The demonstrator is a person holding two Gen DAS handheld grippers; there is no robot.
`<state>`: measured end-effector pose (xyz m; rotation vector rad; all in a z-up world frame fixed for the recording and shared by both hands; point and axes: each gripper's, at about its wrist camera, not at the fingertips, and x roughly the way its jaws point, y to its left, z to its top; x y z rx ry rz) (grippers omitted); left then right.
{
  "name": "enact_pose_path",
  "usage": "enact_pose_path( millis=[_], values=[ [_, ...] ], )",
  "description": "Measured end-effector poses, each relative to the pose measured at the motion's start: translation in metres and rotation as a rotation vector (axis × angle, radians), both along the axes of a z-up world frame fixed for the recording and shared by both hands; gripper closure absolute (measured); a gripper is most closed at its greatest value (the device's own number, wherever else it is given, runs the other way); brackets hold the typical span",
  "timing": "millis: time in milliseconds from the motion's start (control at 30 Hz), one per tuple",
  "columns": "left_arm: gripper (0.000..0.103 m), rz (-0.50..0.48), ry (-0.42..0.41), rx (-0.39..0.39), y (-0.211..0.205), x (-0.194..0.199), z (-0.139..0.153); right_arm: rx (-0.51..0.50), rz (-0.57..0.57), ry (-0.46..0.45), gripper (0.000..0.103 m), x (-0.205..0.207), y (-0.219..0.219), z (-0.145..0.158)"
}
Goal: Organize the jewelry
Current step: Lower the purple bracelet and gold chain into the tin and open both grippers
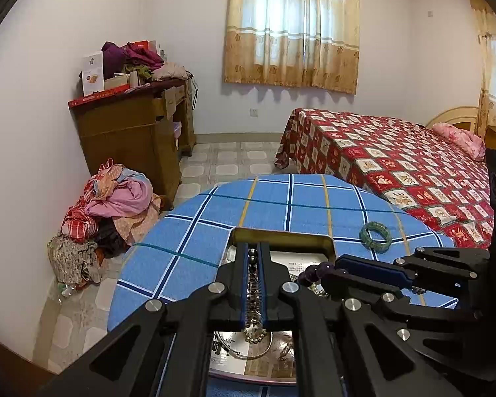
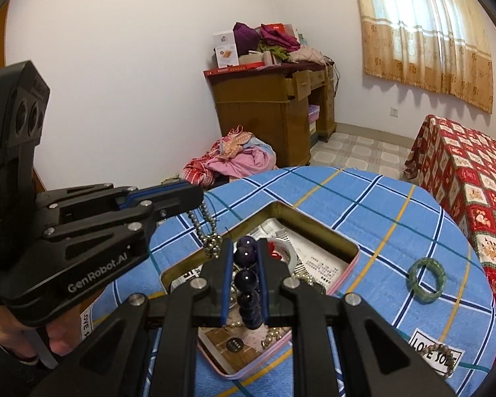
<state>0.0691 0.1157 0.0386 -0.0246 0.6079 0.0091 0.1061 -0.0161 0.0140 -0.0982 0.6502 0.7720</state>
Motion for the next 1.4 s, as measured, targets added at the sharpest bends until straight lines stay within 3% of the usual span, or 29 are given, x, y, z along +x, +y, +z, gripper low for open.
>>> enact_pose_path(
  millis=[1400],
  values=[
    [0.099,0.024,0.150,0.011,0.005,0.023,-0.063,-0.092,-0.021,0.102,0.087,0.017,0.009,-0.054]
  ],
)
